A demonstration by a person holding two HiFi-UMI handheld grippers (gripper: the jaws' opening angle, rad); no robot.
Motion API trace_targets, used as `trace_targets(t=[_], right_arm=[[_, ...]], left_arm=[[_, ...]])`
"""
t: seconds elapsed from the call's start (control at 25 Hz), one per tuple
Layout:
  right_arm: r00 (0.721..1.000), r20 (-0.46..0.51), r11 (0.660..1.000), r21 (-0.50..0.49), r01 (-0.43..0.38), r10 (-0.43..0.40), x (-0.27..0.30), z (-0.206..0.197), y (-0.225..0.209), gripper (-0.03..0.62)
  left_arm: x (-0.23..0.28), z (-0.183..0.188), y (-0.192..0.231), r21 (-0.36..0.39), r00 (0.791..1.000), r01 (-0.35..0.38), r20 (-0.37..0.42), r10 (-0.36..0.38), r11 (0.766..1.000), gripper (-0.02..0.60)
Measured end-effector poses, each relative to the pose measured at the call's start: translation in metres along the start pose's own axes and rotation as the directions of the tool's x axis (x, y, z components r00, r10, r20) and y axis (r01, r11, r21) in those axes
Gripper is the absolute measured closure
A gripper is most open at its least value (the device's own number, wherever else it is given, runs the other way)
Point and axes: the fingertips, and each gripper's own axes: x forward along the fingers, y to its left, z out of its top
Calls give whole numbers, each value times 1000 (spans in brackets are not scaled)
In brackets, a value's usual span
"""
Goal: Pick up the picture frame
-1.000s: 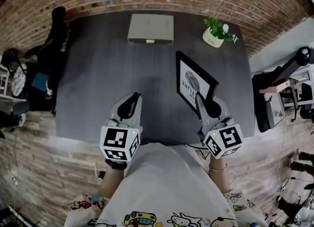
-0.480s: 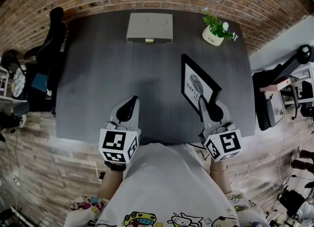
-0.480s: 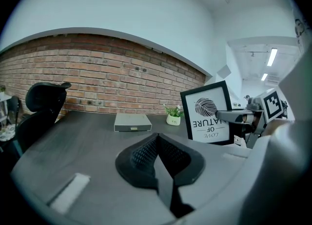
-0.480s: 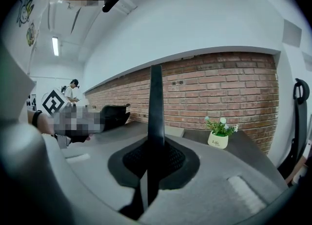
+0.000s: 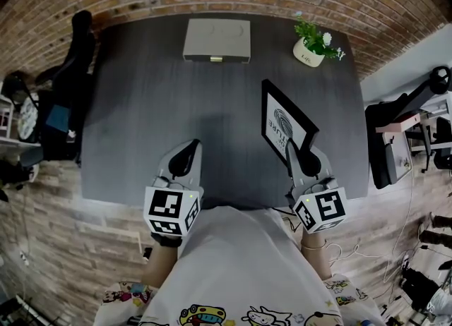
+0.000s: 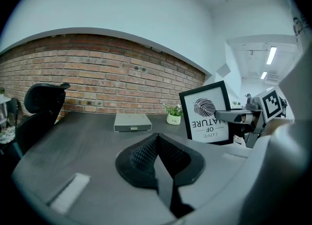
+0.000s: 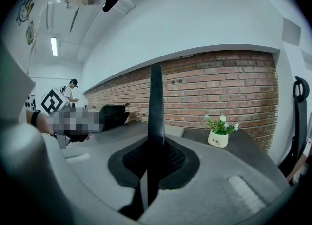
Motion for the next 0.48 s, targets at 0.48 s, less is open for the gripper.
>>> trace_targets(t=[0.48], right_arm=[[1000, -16, 1000, 6, 1, -1, 5, -3, -3, 580]], left_arm=[[5, 0, 3, 1, 1000, -3, -4, 3, 1000, 566]])
